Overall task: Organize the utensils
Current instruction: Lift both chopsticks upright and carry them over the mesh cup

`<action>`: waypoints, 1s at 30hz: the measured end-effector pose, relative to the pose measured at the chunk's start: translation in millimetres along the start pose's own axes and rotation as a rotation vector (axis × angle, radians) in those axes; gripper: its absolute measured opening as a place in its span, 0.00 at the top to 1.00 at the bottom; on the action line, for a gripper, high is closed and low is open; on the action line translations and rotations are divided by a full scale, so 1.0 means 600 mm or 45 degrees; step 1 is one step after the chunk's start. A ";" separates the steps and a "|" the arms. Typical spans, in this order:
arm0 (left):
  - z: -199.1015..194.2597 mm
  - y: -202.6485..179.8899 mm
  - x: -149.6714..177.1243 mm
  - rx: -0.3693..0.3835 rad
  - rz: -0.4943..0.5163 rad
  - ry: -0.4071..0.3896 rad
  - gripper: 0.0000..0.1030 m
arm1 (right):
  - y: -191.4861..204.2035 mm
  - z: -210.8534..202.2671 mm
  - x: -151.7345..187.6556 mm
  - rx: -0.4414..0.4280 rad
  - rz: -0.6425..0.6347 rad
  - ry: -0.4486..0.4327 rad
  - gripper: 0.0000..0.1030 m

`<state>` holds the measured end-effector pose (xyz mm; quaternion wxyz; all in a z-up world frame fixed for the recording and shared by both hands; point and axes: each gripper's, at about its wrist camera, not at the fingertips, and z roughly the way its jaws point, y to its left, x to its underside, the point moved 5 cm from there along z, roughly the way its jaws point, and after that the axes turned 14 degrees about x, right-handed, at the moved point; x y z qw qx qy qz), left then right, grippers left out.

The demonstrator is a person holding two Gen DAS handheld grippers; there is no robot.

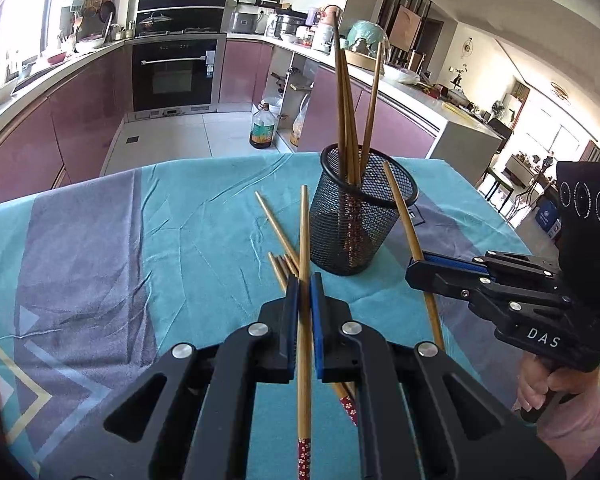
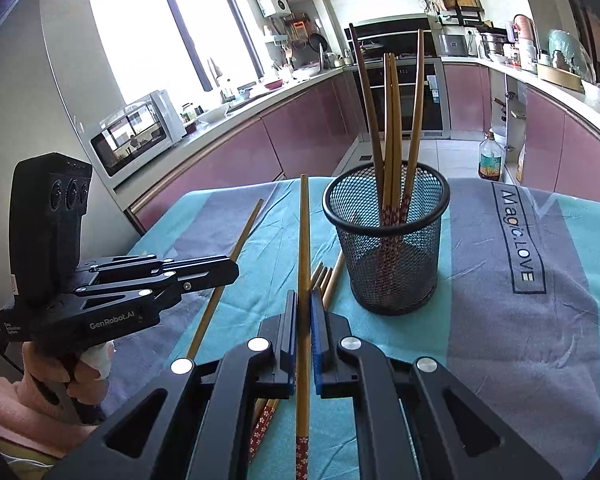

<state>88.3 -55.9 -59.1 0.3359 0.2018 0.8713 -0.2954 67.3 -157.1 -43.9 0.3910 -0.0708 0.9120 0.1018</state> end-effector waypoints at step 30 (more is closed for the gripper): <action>-0.053 -0.056 -0.066 0.128 0.043 -0.165 0.93 | -0.020 -0.071 -0.063 0.046 0.002 -0.207 0.95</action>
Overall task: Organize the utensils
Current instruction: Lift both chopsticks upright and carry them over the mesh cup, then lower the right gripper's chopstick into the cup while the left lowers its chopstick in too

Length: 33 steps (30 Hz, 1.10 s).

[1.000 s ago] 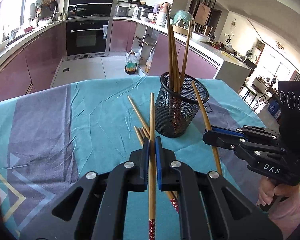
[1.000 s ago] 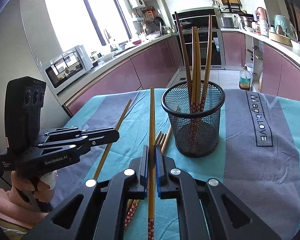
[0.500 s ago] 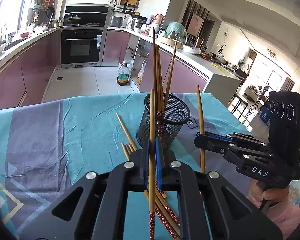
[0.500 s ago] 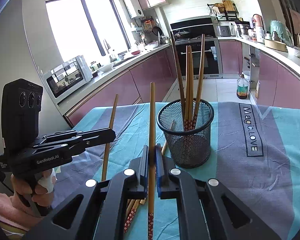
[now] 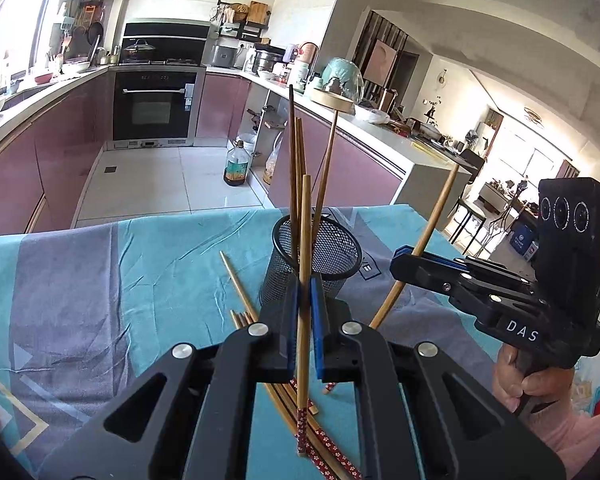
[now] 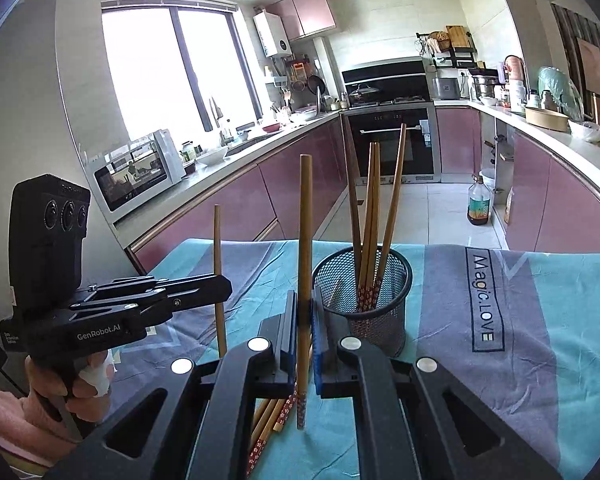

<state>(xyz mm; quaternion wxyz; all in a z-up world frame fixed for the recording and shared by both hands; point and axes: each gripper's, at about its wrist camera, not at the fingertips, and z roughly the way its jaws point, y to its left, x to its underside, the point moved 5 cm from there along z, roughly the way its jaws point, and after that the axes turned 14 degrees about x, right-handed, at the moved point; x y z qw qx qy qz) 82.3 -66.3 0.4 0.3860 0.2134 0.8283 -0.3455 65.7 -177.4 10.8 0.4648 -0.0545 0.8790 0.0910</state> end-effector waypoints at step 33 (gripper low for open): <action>-0.067 -0.056 -0.117 0.089 0.148 -0.165 0.93 | -0.013 -0.049 -0.118 0.043 -0.075 -0.229 0.95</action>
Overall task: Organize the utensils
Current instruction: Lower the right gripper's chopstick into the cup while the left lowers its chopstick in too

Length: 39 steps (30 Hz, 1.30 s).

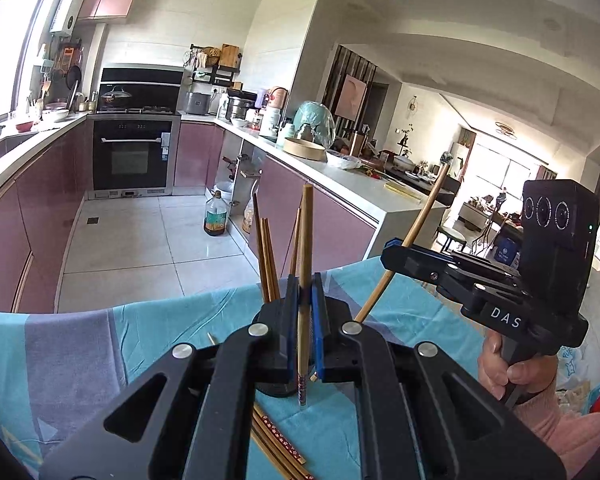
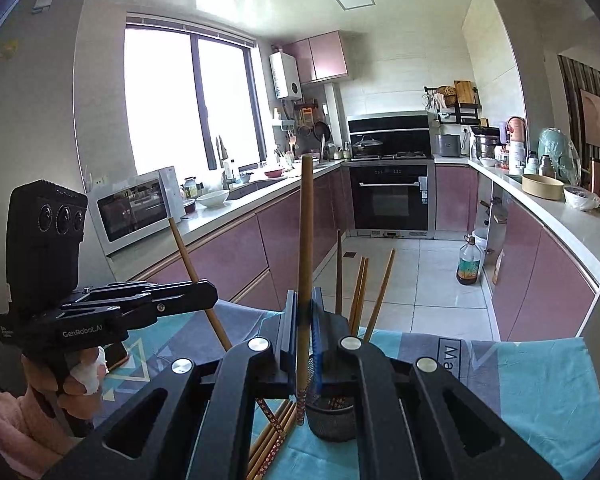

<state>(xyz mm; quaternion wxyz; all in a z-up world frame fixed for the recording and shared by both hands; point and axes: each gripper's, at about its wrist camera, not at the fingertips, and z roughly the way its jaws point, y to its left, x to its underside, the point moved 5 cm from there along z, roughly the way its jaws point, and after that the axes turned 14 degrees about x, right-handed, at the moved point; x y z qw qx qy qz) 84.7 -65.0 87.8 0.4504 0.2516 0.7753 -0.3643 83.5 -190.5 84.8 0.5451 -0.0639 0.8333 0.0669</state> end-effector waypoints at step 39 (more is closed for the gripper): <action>0.091 0.025 0.000 -0.067 -0.016 0.247 0.93 | -0.028 0.144 0.048 0.064 -0.012 0.324 0.93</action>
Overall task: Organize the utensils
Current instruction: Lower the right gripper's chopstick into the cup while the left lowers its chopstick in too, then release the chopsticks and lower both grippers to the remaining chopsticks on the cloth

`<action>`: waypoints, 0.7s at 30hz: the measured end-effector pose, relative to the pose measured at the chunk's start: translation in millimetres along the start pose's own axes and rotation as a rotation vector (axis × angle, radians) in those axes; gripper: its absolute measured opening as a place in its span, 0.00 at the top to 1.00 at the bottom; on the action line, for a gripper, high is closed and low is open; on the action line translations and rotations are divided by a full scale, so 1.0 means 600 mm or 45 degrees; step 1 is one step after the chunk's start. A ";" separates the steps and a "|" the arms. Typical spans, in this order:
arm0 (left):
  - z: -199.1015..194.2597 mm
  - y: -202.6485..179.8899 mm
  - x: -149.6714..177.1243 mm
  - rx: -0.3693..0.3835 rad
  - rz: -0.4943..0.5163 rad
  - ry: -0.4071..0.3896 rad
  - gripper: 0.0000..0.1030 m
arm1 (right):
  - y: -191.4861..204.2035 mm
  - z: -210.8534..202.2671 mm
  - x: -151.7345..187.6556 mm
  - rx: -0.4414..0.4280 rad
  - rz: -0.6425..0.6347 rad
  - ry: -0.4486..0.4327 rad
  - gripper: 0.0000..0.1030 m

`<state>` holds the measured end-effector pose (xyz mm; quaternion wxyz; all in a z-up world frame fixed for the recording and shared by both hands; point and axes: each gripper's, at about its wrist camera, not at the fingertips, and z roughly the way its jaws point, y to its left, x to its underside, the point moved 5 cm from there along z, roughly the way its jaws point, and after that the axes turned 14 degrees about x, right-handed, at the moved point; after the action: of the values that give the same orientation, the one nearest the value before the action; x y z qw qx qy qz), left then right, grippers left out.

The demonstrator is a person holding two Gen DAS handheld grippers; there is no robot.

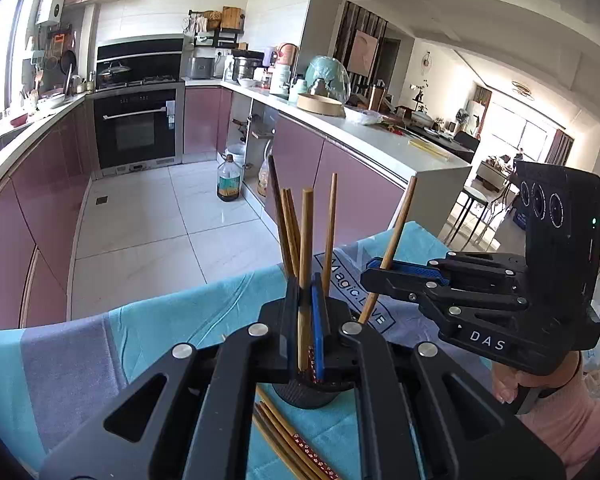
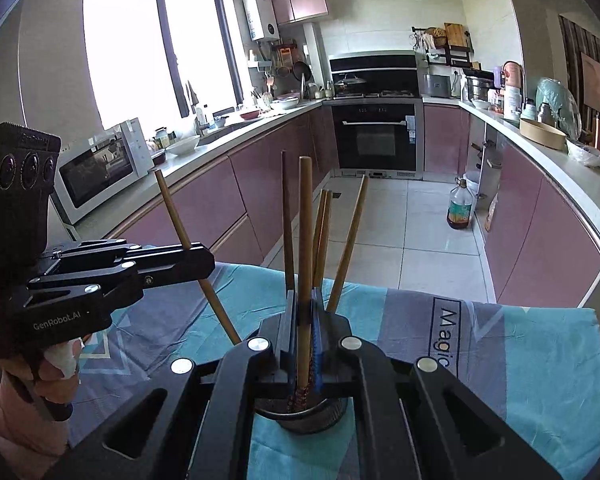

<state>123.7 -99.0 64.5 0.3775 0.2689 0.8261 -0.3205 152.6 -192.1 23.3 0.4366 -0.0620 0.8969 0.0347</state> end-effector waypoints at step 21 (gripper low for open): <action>0.026 0.084 0.020 -0.066 -0.081 -0.020 0.76 | 0.005 -0.019 0.016 -0.046 0.032 -0.031 0.87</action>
<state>158.2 -75.2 30.5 0.3805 0.2301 0.8393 -0.3128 137.4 -191.1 22.4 0.4457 -0.0580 0.8915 0.0571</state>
